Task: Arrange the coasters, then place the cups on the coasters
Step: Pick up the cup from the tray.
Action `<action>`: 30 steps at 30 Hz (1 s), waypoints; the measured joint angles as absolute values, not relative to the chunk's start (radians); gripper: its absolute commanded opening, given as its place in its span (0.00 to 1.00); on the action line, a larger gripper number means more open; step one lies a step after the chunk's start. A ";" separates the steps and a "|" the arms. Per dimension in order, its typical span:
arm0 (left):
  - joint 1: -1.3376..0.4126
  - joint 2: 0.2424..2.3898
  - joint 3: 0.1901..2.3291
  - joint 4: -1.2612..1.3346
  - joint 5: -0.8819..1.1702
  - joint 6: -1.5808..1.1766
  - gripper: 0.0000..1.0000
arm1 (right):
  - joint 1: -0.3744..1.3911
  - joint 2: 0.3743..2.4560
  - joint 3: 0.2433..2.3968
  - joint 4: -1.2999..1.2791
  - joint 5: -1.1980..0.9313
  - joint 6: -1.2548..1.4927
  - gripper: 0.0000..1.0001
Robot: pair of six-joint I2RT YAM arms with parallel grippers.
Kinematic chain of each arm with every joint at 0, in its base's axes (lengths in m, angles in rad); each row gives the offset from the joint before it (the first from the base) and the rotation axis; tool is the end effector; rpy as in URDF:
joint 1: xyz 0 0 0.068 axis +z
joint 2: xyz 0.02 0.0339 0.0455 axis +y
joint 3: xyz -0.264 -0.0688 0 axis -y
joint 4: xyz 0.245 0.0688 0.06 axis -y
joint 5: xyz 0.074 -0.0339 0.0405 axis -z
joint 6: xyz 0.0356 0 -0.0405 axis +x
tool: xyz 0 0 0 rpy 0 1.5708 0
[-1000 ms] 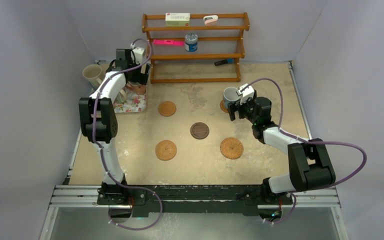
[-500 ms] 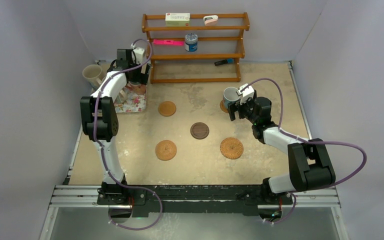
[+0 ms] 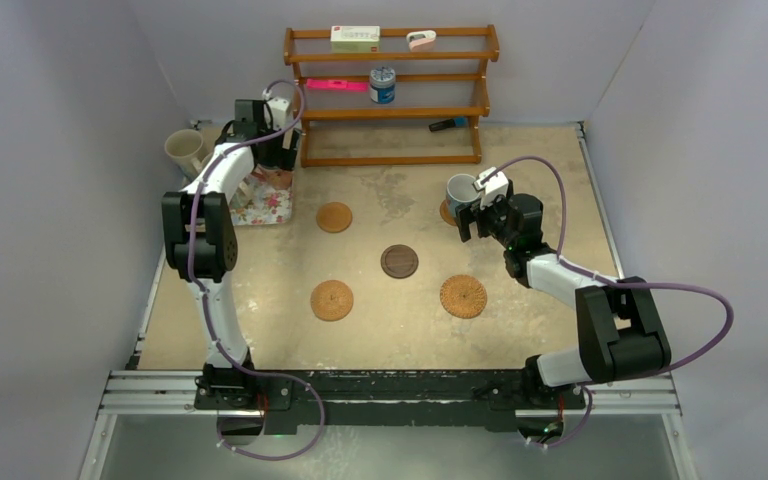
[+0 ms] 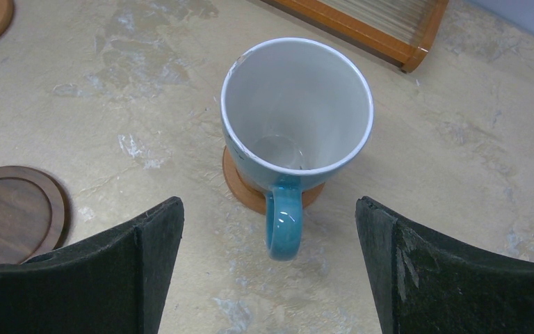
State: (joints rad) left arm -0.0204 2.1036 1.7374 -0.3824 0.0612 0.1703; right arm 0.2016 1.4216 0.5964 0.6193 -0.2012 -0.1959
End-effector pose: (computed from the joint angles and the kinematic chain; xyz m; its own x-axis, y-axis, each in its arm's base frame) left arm 0.4844 -0.0121 0.2347 -0.6596 0.1827 -0.7291 0.1795 0.9802 0.0831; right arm 0.2902 0.0666 0.2130 -0.1210 -0.2194 -0.9681 -0.4194 0.8952 -0.1505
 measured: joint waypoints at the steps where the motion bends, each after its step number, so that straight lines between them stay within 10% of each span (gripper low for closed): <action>1: -0.020 2.104 1.737 -0.383 0.063 0.167 0.82 | 0.202 1.422 0.596 0.619 -0.201 -0.196 0.94; 30: -0.011 2.072 1.759 -0.445 0.108 0.107 0.06 | 0.202 1.422 0.602 0.619 -0.201 -0.196 0.94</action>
